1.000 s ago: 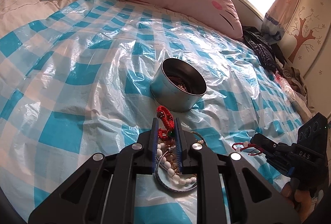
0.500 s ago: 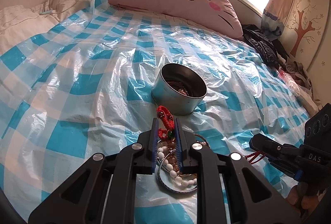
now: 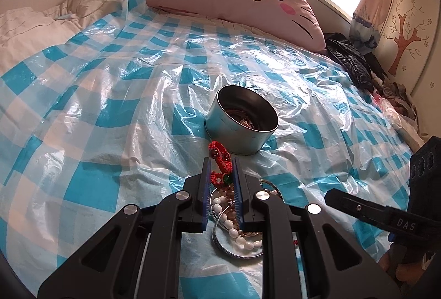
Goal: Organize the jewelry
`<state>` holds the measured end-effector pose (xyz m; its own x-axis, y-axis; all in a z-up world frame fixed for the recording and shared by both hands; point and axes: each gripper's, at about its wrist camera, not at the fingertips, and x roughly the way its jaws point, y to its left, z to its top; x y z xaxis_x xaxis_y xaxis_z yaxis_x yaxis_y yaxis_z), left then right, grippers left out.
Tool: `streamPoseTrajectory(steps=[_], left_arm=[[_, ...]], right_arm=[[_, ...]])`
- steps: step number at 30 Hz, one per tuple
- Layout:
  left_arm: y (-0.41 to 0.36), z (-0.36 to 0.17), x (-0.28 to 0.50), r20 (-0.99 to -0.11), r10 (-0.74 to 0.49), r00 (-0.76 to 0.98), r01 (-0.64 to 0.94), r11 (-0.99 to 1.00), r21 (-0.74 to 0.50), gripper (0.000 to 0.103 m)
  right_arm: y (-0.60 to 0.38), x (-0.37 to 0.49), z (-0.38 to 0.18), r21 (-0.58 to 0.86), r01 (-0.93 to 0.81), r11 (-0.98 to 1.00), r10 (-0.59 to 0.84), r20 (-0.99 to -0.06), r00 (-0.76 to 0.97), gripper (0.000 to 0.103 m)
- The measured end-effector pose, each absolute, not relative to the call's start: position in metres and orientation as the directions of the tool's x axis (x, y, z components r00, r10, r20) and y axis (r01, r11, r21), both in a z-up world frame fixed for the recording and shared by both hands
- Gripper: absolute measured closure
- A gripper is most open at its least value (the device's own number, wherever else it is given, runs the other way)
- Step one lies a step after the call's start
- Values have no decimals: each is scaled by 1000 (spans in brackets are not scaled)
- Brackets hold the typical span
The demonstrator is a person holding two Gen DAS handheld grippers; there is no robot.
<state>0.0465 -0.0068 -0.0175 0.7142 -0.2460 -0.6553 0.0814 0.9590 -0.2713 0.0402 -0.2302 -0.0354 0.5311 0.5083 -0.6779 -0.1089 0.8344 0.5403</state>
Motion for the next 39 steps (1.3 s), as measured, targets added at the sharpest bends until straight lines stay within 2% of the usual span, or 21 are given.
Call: streamPoseTrajectory(steps=[2,3,4,6,8,10,13,14,15,16,17,18,19,24,32,39], left_arm=[[-6,-18,47,-656,-245,713,78,959,-273,89],[-5,-18,48,-657,-245,713,76,959,-275,89],[-5,-18,48,-657,-245,713,77,959,-274,89],[-5,-18,48,-657,-244,713,77,959,-272,89],[-5,-18,48,-657,-243,713,77,959,-272,89],[-4,-18,48,-658,-243,713,75,959,-274,89],[-3,-19,49,-659,-243,712,71,958,-277,89],[-3,-19,49,-659,-243,712,71,958,-277,89],[-3,-19,49,-659,-244,712,72,958,-276,89],[-3,-19,49,-659,-244,712,73,958,-276,89],[-3,-19,49,-658,-244,712,73,958,-276,89],[-3,-19,49,-658,-243,712,74,959,-274,89],[-3,-19,49,-658,-243,712,75,959,-273,89],[-3,-19,48,-658,-242,713,72,959,-274,89],[-4,-19,48,-658,-241,713,72,959,-274,89],[-4,-16,46,-649,-241,721,73,959,-275,89]], right_arm=[[-218,36,-31,489,-194,850,514,-691,508,55],[-211,34,-29,471,-238,850,523,-691,499,51],[-203,31,-28,445,-278,851,525,-698,487,39],[-183,31,-29,361,-352,864,495,-739,457,27],[-166,33,-34,307,-405,861,475,-770,426,25],[-157,39,-44,282,-427,859,457,-799,391,18],[-158,46,-56,285,-427,858,448,-822,351,19],[-161,46,-56,292,-427,856,454,-820,349,20],[-163,45,-56,293,-427,855,455,-820,348,30],[-167,45,-56,301,-422,855,459,-819,344,47],[-172,44,-57,319,-410,854,467,-817,339,55],[-177,44,-58,336,-398,853,476,-814,333,76],[-180,42,-59,351,-388,852,485,-810,331,89],[-196,33,-52,412,-339,846,523,-766,375,96],[-216,23,-32,551,-277,788,612,-646,456,96],[-221,26,-18,620,-225,752,626,-565,538,96]])
